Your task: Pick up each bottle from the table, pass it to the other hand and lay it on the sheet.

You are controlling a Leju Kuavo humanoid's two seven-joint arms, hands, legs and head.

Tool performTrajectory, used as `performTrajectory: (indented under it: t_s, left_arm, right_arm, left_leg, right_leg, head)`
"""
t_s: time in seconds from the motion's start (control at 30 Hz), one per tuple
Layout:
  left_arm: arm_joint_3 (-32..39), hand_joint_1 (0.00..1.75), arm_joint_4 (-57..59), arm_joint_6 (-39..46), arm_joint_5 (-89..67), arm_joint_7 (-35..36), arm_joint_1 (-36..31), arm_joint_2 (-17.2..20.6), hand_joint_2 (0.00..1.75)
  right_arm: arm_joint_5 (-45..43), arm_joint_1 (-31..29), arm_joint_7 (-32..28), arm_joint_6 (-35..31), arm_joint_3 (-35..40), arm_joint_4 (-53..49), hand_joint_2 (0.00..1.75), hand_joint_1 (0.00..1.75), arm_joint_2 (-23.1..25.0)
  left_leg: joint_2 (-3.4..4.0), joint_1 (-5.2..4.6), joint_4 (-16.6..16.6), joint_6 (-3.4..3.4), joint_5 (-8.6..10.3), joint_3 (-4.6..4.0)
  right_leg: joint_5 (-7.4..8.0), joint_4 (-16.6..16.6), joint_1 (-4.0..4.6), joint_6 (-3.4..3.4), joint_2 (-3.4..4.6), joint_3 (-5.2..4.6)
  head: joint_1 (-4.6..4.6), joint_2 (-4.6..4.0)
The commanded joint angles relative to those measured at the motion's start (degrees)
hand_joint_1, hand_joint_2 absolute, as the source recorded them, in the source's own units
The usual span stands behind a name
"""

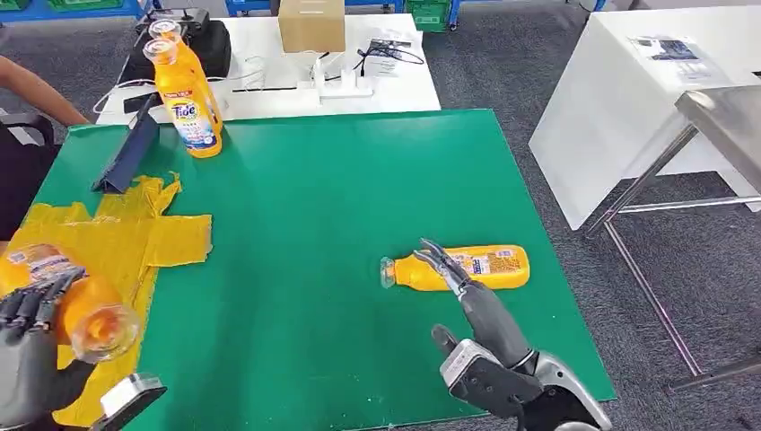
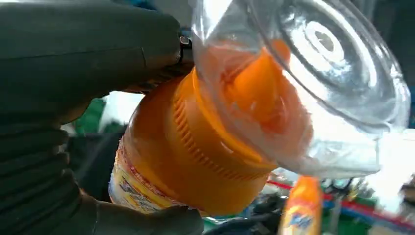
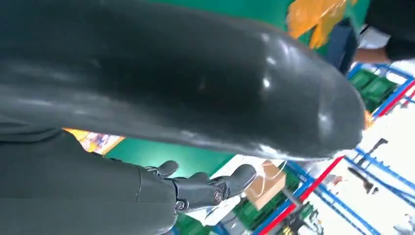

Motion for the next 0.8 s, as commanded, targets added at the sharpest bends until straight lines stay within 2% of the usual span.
performTrajectory:
  t_s: [0.03,0.1,0.13,0.27,0.33,0.43,0.57,0.67,0.8]
  left_arm:
    - [-3.6,1.75,13.9,-0.6,-4.1,2.8,-4.5,4.5,1.75]
    - [-3.6,1.75,13.3,-0.7,-4.1,3.1,-4.2,4.7,1.75]
    - [-4.1,1.75,13.1,-1.4,-4.2,3.3,-4.1,5.1,1.75]
    - [-11.4,1.75,20.3,-6.7,-10.2,7.6,-8.4,5.7,1.75]
    - [-14.1,1.75,24.7,-7.8,-11.2,9.3,-10.0,6.7,1.75]
    - [-18.6,1.75,32.6,-9.7,-11.8,10.5,-12.8,6.9,1.75]
    - [-22.8,1.75,38.1,-13.6,-13.3,11.6,-16.1,6.3,1.75]
    - [-25.3,1.75,41.2,-16.7,-13.4,11.5,-19.0,5.2,1.75]
    - [-28.2,1.75,43.8,-21.1,-12.9,12.3,-21.7,5.9,1.75]
  right_arm:
    - [-0.3,1.9,-0.2,-1.0,-3.4,-0.6,0.0,0.0,-1.9]
    - [-0.3,1.7,-0.1,-1.0,-3.2,-0.5,0.0,0.0,-1.6]
    - [-0.3,1.7,-0.1,-1.0,-3.1,-0.5,1.75,0.0,-1.7]
    - [1.5,6.1,-2.5,-3.1,-7.3,-1.9,1.75,0.0,-5.1]
    - [2.8,4.8,-2.8,-2.3,-8.1,-0.5,1.75,0.0,-4.4]
    - [3.7,1.7,-3.4,-1.3,-8.2,2.3,1.75,0.0,-1.7]
    - [7.7,0.2,-4.6,-1.5,-8.0,5.3,1.75,0.0,-2.1]
    - [9.7,-0.9,-4.5,-1.5,-10.1,8.6,1.75,0.0,-2.8]
    - [10.8,-3.4,-5.7,-0.2,-12.0,12.7,1.75,0.0,-1.4]
  left_leg:
    - [-0.03,-0.07,-0.1,0.03,-0.04,0.21]
    - [0.09,-0.09,0.0,0.03,-0.11,0.27]
    - [0.11,-0.08,0.0,0.03,-0.1,0.23]
    - [-0.21,-0.11,0.0,0.03,-0.09,0.28]
    - [-0.36,-0.18,-0.1,0.04,-0.03,0.31]
    - [-0.07,-0.17,-0.2,0.03,0.01,0.31]
    - [0.16,-0.17,-0.2,0.02,-0.05,0.41]
    - [-0.01,-0.17,-0.2,0.06,-0.02,0.39]
    - [0.14,-0.15,-0.1,0.08,-0.03,0.37]
  right_leg:
    - [-0.09,0.0,-0.03,-0.1,-0.12,0.24]
    - [-0.13,0.0,-0.05,-0.11,-0.04,0.28]
    - [-0.1,0.0,-0.04,-0.1,-0.03,0.23]
    - [-0.2,0.0,-0.08,-0.14,-0.37,0.37]
    - [-0.21,0.0,-0.14,-0.14,-0.51,0.42]
    - [-0.05,-0.1,-0.14,-0.09,-0.15,0.32]
    - [-0.01,-0.1,-0.11,-0.12,0.01,0.35]
    - [-0.05,-0.1,-0.11,-0.11,-0.18,0.42]
    - [0.01,-0.1,-0.08,-0.08,0.01,0.43]
  head:
    - [0.0,0.0]
    - [-0.02,0.0]
    - [0.0,0.0]
    - [0.0,0.0]
    - [-0.02,0.0]
    - [0.0,0.0]
    - [-0.02,0.0]
    - [-0.02,0.0]
    - [-0.02,0.0]
